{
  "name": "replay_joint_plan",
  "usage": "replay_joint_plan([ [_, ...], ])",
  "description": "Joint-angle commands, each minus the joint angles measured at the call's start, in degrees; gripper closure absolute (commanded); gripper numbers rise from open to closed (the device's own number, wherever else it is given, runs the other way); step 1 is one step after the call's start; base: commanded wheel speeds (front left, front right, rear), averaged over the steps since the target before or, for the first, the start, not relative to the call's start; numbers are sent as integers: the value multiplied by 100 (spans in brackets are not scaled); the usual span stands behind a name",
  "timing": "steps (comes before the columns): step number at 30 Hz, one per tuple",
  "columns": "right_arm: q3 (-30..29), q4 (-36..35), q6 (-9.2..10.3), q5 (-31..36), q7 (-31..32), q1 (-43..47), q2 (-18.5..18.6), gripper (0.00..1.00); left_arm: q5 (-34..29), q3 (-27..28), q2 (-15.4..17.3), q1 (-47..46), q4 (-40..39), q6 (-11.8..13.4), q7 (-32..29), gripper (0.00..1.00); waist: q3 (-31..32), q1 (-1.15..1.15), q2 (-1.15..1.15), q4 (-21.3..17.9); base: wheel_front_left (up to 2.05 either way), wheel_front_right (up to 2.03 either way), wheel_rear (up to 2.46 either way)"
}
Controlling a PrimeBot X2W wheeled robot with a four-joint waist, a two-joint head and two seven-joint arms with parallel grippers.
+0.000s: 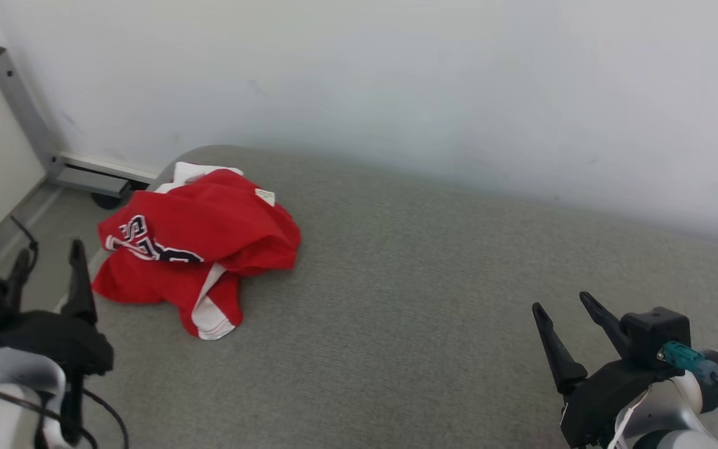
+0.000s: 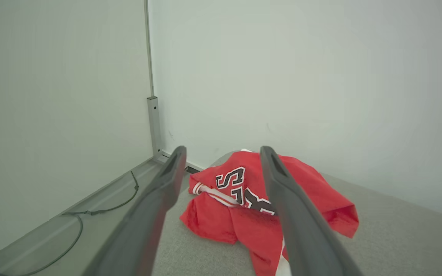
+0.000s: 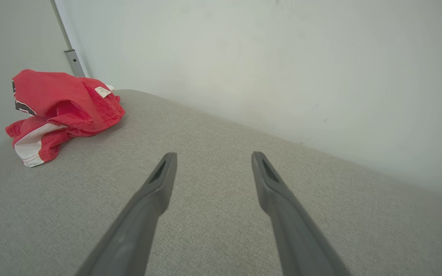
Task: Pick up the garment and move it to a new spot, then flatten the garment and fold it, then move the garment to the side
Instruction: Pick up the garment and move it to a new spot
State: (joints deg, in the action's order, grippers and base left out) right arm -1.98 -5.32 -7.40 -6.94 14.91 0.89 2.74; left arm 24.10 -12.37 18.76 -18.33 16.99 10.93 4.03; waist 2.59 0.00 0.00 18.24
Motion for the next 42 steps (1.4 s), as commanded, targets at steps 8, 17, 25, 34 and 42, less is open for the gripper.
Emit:
replay_joint_plan([
  [8,65,-149,-17,138,60,-221,28,0,380,239,305,-840,740,-429,-121,0,-480,0,0,-847,0,0,0],
  [17,99,-212,-17,141,18,-430,27,0,651,258,590,-1749,1734,-920,-639,0,-860,0,0,-1388,0,0,0],
  [25,107,-231,-17,104,0,-537,26,0,689,141,639,-2305,2435,-1033,-1104,0,-1132,0,0,-1601,0,0,0],
  [34,154,-197,-17,54,15,-639,27,0,679,-55,745,-2826,3418,-1131,-1825,0,-1301,0,0,-1778,0,0,0],
  [42,210,-151,-17,24,47,-705,26,0,773,-162,723,-3091,4227,-1130,-2574,0,-1313,0,0,-1894,0,0,0],
])
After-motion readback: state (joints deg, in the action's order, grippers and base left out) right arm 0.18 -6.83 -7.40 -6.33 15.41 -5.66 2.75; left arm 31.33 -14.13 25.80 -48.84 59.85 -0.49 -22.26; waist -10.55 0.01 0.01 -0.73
